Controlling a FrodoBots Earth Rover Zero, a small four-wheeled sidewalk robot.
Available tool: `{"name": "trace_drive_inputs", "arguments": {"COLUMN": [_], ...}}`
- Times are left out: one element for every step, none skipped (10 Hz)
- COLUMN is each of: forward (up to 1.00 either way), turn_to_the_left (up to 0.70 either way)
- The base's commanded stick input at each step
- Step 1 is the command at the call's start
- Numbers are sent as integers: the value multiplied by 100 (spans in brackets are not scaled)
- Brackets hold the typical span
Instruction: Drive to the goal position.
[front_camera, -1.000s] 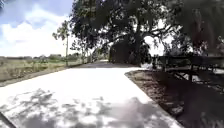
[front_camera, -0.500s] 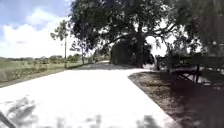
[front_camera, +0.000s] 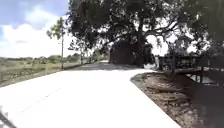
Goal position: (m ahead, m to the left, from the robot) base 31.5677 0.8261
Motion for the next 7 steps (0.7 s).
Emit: {"name": "trace_drive_inputs", "arguments": {"forward": [85, 85, 85, 85, 85, 85, 85], "turn_to_the_left": [3, 0, 0, 0, 0, 0, 0]}}
